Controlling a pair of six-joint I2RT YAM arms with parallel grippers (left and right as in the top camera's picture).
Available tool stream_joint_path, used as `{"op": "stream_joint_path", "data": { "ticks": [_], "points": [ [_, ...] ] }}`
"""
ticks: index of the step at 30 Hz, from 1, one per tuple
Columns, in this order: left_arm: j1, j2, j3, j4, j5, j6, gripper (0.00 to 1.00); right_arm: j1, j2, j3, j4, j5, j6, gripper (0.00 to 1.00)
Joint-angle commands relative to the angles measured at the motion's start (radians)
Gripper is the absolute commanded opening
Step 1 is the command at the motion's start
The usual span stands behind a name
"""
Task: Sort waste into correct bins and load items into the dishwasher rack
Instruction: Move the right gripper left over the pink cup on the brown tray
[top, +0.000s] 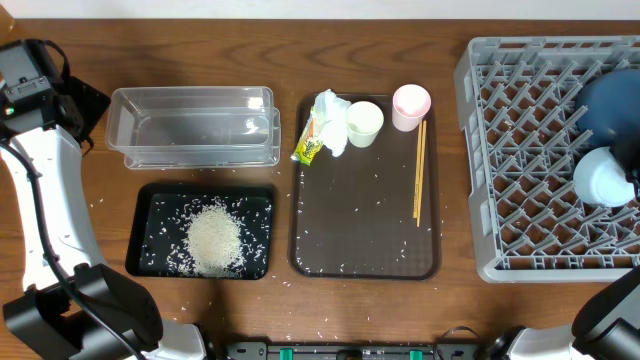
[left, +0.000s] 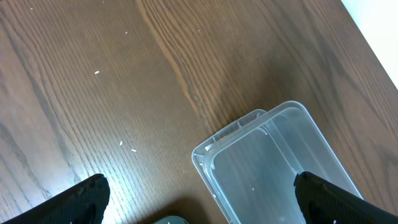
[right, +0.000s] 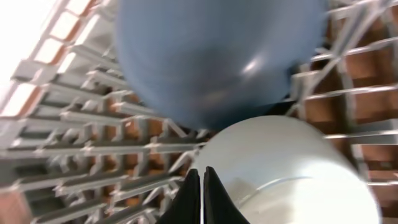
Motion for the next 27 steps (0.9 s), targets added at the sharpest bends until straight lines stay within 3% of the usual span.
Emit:
{"op": "stream_joint_path", "data": {
  "ticks": [1, 4, 9, 13, 20, 27],
  "points": [
    [0.001, -0.013, 0.000, -0.003, -0.005, -0.005, 0.98, 0.017, -0.023, 0.008, 0.007, -0.181, 0.012, 0.02],
    [0.001, -0.013, 0.000, -0.003, -0.005, -0.005, 0.98, 0.036, -0.057, 0.023, -0.002, -0.253, 0.004, 0.08],
    [0.001, -0.013, 0.000, -0.003, -0.005, -0.005, 0.98, 0.158, -0.101, 0.125, -0.127, -0.266, -0.088, 0.37],
    [0.001, -0.013, 0.000, -0.003, -0.005, -0.005, 0.98, 0.326, -0.087, 0.316, -0.343, -0.125, -0.169, 0.54],
    [0.001, -0.013, 0.000, -0.003, -0.005, -0.005, 0.98, 0.625, 0.027, 0.719, -0.631, 0.140, -0.236, 0.59],
    [0.001, -0.013, 0.000, -0.003, -0.005, -0.005, 0.98, 0.823, 0.171, 0.811, -0.506, 0.166, -0.200, 0.53]
  ]
}}
